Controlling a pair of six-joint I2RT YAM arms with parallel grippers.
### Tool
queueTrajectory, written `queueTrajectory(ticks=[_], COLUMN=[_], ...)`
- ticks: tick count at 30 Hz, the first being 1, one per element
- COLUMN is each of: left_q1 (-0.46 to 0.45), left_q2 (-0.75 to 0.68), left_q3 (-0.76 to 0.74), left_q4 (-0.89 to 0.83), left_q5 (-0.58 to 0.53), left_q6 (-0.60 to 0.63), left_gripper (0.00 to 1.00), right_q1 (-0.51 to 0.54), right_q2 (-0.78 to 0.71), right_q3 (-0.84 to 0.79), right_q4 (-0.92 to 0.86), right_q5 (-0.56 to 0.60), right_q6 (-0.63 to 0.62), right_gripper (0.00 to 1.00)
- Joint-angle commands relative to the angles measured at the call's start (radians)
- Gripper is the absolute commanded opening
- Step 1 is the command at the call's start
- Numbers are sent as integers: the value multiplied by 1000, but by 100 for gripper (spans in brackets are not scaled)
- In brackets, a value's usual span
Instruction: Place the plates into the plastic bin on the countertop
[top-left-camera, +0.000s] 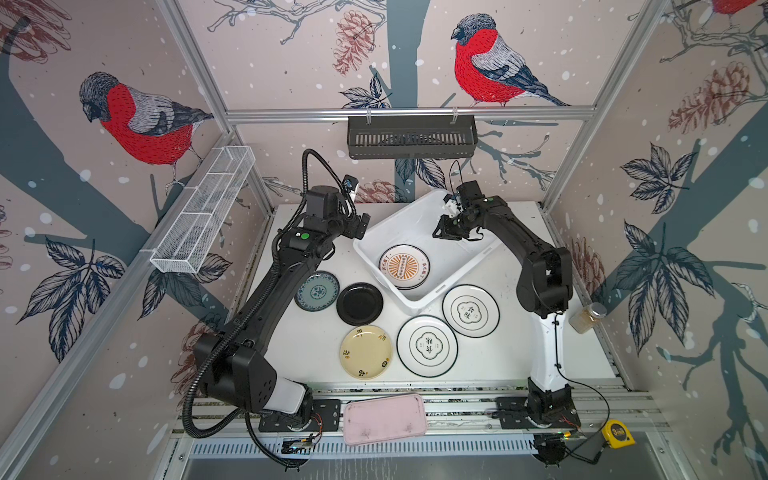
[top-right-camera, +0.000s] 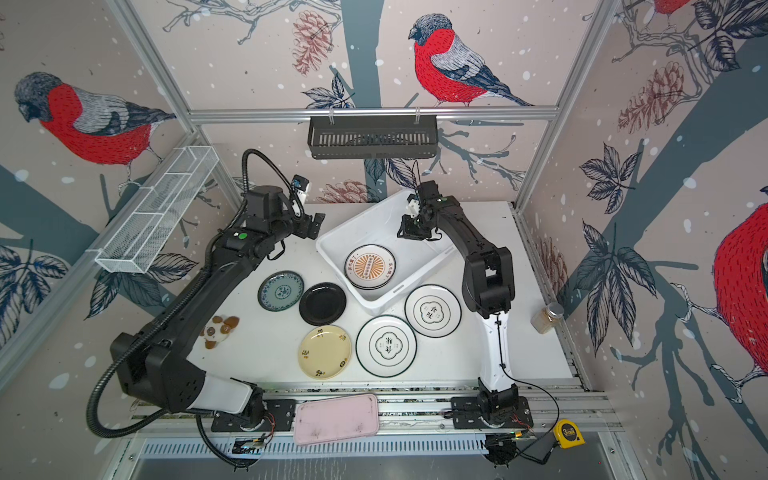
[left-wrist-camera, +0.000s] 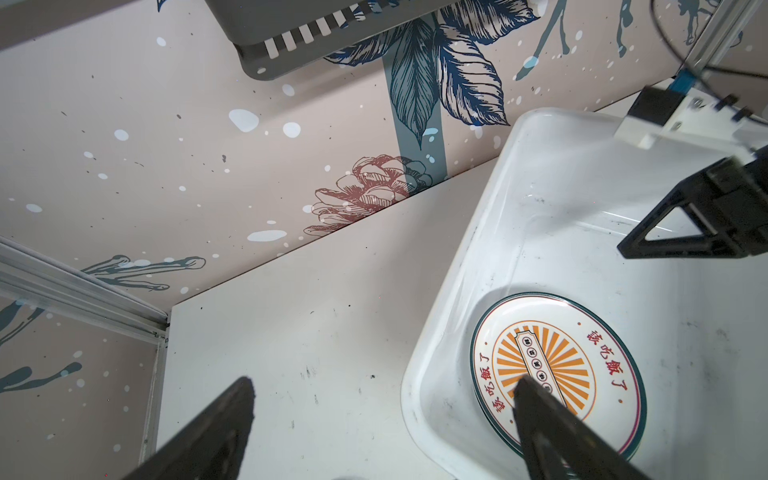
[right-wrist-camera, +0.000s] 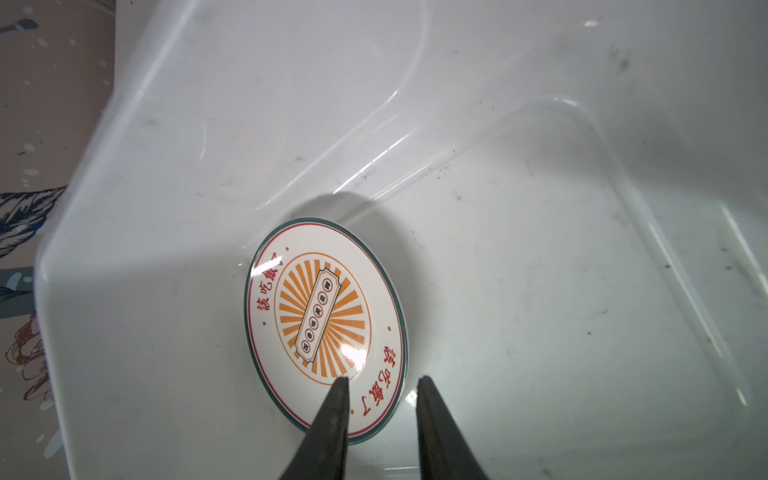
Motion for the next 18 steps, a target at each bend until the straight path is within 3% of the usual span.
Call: queueTrajectory(ticks=[1, 9, 18], left_q1=[0, -1, -13], left_q2=[-7, 1, 24], left_q3=[-5, -7, 11], left_q4=[47, 62, 70], left_q5=[20, 55, 86], left_q6=[9, 5, 7], left_gripper=[97, 97, 97], right_q1=[-5, -47, -163], right_q2=[-79, -357, -660], right_q3=[-45, -282, -580], right_q4=[63, 192, 274], right_q5=[89, 201, 266], right_q6=[28, 74, 149], right_gripper=[30, 31, 33])
